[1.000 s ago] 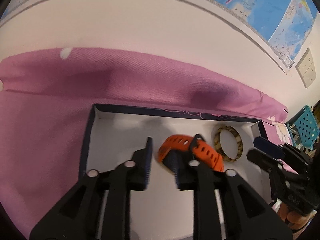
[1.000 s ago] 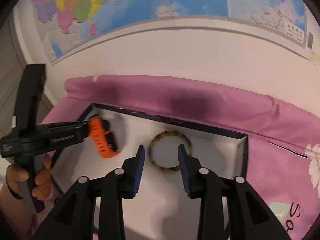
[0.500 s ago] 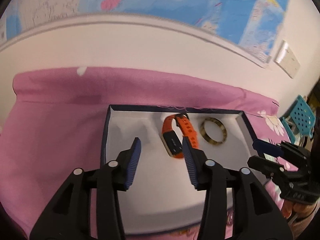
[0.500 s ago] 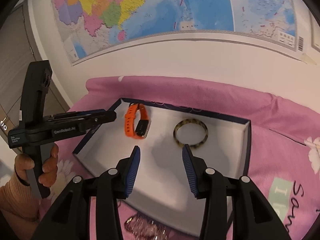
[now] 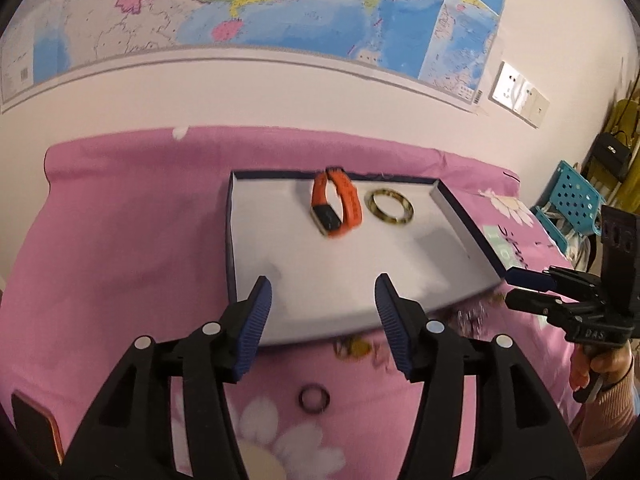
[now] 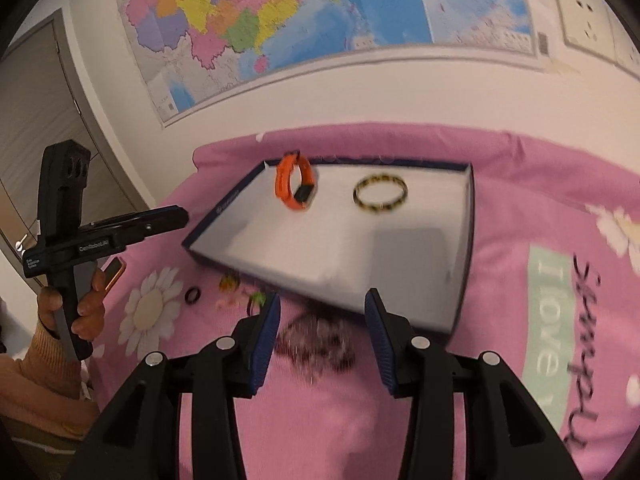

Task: Organize jewelry
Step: 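Open the left gripper to drop the watch band while the right gripper releases the bangle, then withdraw both tools from the tray toward the remaining jewelry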

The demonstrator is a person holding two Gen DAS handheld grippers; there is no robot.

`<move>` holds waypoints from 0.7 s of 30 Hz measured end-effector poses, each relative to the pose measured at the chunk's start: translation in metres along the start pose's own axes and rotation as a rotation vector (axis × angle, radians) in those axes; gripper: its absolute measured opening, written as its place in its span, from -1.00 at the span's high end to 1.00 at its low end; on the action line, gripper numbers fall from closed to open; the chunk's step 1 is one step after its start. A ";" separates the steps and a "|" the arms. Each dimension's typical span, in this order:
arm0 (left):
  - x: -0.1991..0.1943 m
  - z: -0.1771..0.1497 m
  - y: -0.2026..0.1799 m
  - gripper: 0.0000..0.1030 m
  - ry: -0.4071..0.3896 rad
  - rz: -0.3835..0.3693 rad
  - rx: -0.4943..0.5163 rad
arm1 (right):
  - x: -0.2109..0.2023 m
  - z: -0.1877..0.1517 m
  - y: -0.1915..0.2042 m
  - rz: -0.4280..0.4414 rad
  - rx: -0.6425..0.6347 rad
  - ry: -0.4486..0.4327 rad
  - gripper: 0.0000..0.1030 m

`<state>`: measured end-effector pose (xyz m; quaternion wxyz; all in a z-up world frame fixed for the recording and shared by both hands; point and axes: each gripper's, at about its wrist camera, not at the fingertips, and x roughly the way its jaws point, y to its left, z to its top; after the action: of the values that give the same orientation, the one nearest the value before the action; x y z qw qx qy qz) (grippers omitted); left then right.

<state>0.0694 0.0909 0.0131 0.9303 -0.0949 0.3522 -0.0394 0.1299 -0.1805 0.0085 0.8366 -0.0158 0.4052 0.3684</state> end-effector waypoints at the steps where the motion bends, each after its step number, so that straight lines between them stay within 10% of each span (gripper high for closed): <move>1: -0.003 -0.006 0.000 -0.06 0.005 -0.002 0.001 | 0.000 -0.004 -0.001 -0.003 0.008 0.006 0.19; 21: 0.000 -0.052 -0.028 -0.17 0.063 -0.049 0.064 | 0.031 -0.022 0.001 -0.047 0.029 0.069 0.27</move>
<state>0.0347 0.0554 -0.0196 0.9200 -0.0724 0.3775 -0.0763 0.1269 -0.1681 -0.0269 0.8308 -0.0256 0.4385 0.3419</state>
